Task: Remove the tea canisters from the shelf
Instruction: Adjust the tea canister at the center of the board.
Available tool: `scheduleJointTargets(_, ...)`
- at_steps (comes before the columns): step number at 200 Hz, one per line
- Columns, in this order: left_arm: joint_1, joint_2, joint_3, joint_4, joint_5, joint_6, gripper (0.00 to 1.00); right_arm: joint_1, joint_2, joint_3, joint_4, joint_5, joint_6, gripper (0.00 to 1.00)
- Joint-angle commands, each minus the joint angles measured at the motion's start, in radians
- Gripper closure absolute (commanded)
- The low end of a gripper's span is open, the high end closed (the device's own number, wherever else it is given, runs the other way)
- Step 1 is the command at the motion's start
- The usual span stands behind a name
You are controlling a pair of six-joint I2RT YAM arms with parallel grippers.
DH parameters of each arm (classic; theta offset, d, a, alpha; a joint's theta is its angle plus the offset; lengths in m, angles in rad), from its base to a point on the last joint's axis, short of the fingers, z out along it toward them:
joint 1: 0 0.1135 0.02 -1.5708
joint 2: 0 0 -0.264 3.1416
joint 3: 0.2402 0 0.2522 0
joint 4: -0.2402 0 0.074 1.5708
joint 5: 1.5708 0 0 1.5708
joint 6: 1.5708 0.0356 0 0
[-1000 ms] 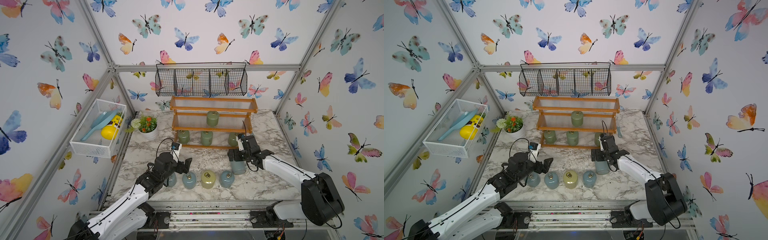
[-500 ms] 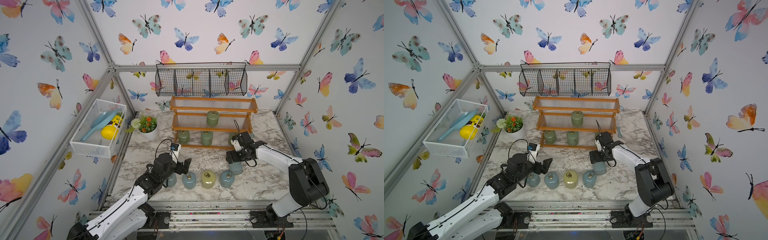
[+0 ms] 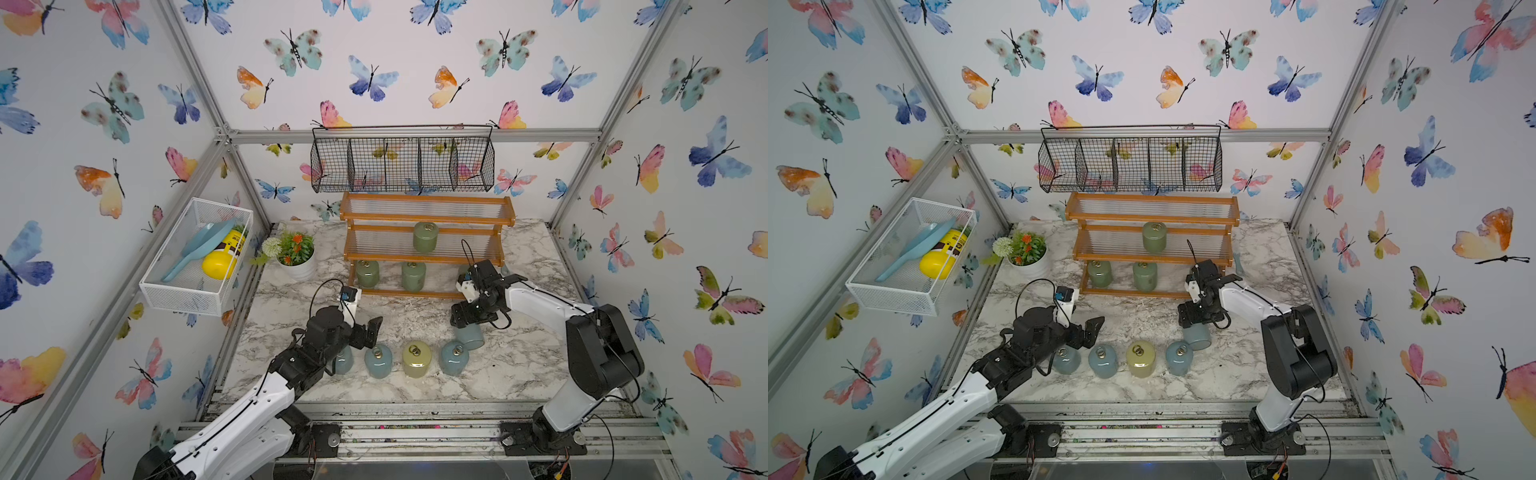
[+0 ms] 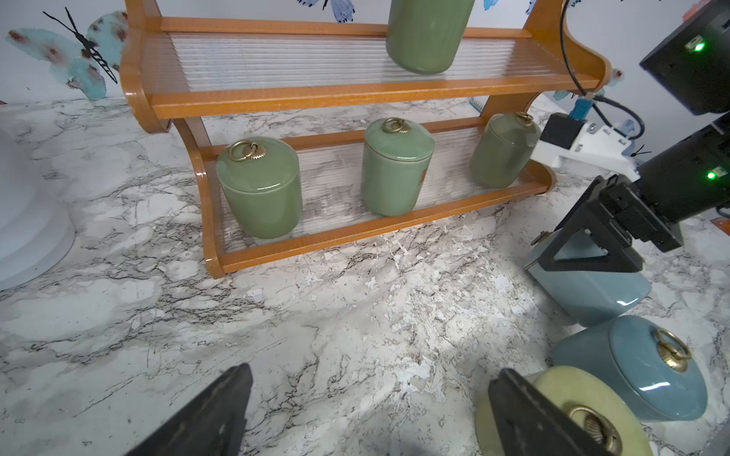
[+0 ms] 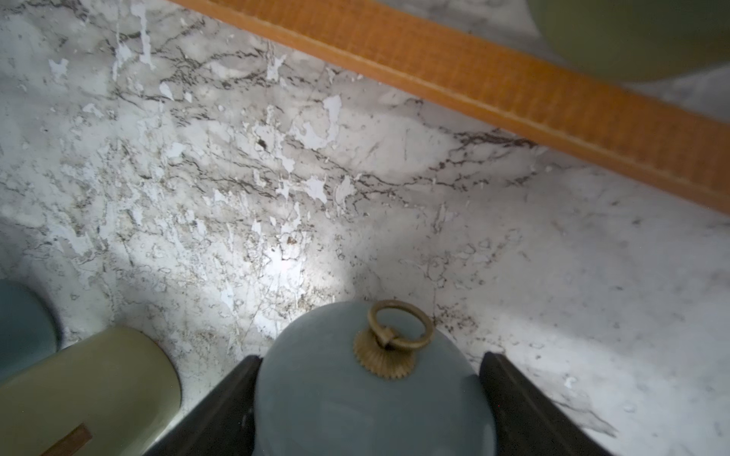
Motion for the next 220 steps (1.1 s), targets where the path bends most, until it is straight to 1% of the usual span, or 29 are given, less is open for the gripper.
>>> scheduleJointTargets(1,0.002,-0.013,-0.014,0.001,-0.009,-0.001,0.02,-0.006,-0.081,0.01,0.002,0.054,0.009,0.27)
scheduleJointTargets(17,0.002,-0.009,-0.015,0.004,-0.003,0.0,0.02,-0.006,-0.155,-0.023,0.051,0.081,0.025,0.28)
scheduleJointTargets(38,0.003,-0.008,-0.013,0.008,0.003,-0.002,0.01,-0.006,-0.279,-0.107,0.142,0.139,0.058,0.3)
scheduleJointTargets(69,0.005,-0.006,-0.018,0.021,0.014,-0.003,0.02,-0.003,-0.485,-0.305,0.332,0.177,0.116,0.32)
scheduleJointTargets(77,0.005,-0.005,-0.017,0.022,0.02,-0.003,0.02,-0.004,-0.541,-0.363,0.374,0.202,0.139,0.32)
scheduleJointTargets(109,0.007,-0.006,-0.019,0.024,0.039,-0.01,0.01,-0.001,-0.674,-0.494,0.411,0.268,0.179,0.32)
scheduleJointTargets(142,0.007,-0.01,-0.022,0.025,0.051,-0.016,0.02,0.004,-0.76,-0.575,0.429,0.31,0.196,0.33)
scheduleJointTargets(160,0.006,-0.011,-0.023,0.028,0.056,-0.022,0.02,0.011,-0.791,-0.59,0.442,0.331,0.195,0.33)
scheduleJointTargets(198,0.006,-0.013,-0.029,0.03,0.059,-0.029,0.02,0.032,-0.774,-0.569,0.393,0.365,0.217,0.33)
scheduleJointTargets(220,0.006,-0.014,-0.032,0.031,0.059,-0.029,0.02,0.057,-0.764,-0.567,0.379,0.383,0.252,0.32)
